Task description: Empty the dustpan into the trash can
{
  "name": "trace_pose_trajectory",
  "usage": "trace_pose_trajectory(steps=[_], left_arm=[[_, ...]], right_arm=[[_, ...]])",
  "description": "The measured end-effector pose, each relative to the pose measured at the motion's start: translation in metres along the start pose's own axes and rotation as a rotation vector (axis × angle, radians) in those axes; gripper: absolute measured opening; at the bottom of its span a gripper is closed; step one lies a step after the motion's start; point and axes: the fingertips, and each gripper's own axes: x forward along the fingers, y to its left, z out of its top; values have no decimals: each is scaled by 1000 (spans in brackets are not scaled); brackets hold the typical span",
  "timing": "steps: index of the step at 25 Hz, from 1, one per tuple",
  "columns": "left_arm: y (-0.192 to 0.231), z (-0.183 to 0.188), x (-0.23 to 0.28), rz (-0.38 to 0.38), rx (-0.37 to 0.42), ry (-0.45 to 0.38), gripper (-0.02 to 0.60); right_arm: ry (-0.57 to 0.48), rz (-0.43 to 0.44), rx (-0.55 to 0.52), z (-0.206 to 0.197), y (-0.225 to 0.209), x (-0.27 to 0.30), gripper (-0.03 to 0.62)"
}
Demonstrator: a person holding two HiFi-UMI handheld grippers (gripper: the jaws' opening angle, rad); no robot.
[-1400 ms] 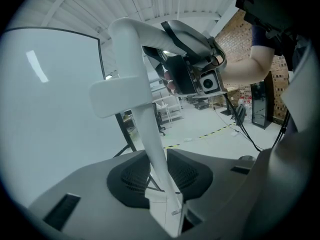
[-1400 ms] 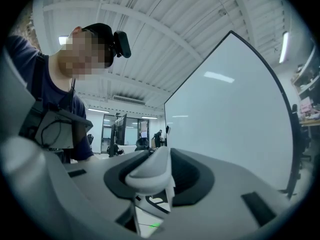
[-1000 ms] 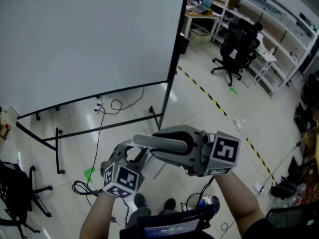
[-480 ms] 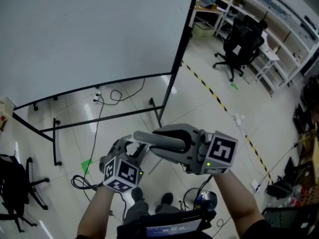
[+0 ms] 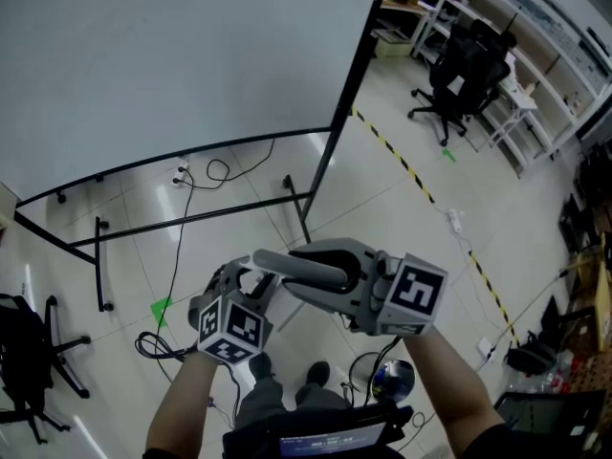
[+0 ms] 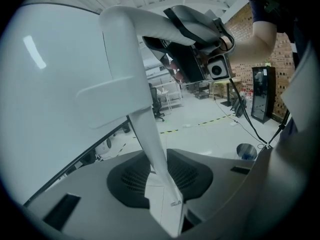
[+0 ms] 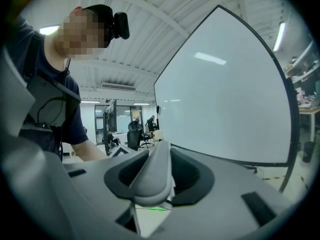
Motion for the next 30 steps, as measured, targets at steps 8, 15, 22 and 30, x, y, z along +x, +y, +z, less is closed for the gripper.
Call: trace_pose_trajectory(steps=[8,15,22,30], left_arm=[[5,-22,14,-4,-44,20,104],[5,-41,25,-12,-103,23,100],[4,-65,38,-36,-137,50,94],[11,-89,50,-51,-146,86,94]], right_arm=[[44,0,9,-20,-8,19,149],[97,19,13,-38,-13,32,149],[158,1,32,-64,-20,40,149],[158,9,127,-87,-31,53,147]])
